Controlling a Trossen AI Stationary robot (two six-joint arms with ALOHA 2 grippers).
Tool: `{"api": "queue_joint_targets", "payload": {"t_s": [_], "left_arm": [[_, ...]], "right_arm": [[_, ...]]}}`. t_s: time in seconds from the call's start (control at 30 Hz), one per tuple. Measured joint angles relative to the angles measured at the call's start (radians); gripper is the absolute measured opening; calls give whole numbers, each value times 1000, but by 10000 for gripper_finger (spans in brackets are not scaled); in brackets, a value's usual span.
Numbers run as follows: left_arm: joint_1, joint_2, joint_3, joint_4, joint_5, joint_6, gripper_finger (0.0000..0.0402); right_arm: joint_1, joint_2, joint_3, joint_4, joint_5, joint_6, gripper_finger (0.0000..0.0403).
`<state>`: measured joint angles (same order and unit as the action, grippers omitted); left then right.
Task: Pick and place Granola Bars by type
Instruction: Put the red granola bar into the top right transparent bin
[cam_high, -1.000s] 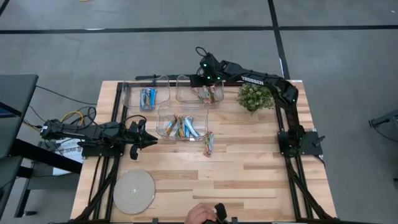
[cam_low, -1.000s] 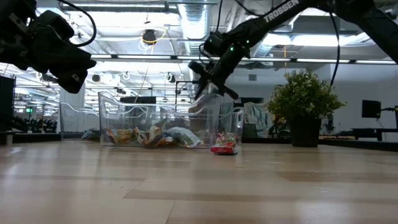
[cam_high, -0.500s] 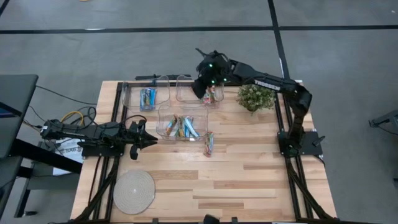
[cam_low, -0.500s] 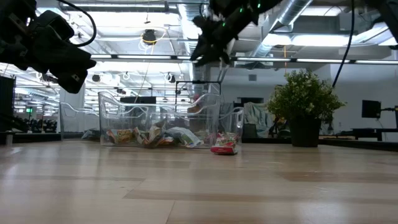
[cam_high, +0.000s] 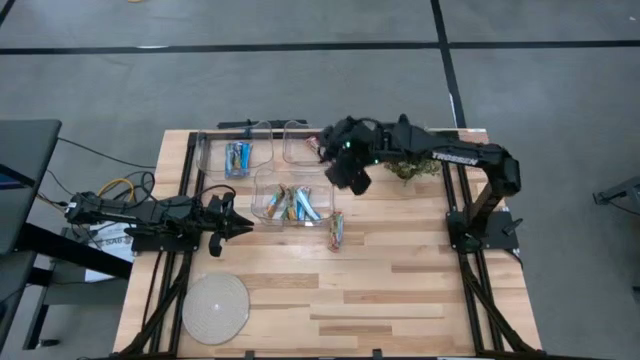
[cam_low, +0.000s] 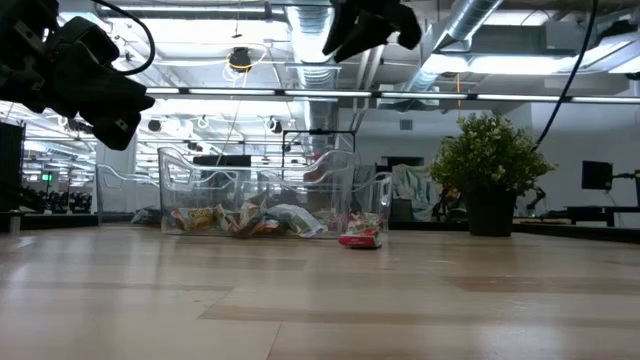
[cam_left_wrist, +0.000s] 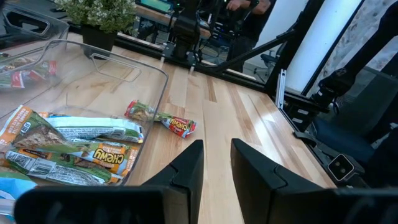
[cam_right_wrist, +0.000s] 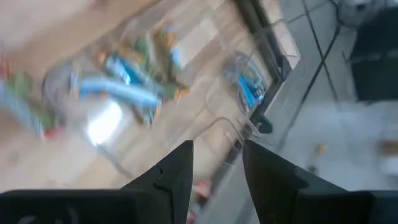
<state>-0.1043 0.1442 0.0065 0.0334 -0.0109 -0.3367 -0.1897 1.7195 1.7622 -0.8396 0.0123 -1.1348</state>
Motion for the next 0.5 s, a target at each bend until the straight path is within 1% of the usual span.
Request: {"api": "queue_joint_targets", "payload": {"t_s": [0.1, 0.17, 0.4, 0.5], "left_arm": [[0, 0, 0, 0, 0, 0, 73], [0, 0, 0, 0, 0, 0, 73], [0, 0, 0, 0, 0, 0, 73], [0, 0, 0, 0, 0, 0, 73]], "right_arm": [[63, -2, 0, -50, 97, -127, 134], [99, -2, 0, -98, 133, -174, 134], [217, 3, 0, -259, 144, -226, 134], [254, 3, 0, -321, 120, -226, 134]]}}
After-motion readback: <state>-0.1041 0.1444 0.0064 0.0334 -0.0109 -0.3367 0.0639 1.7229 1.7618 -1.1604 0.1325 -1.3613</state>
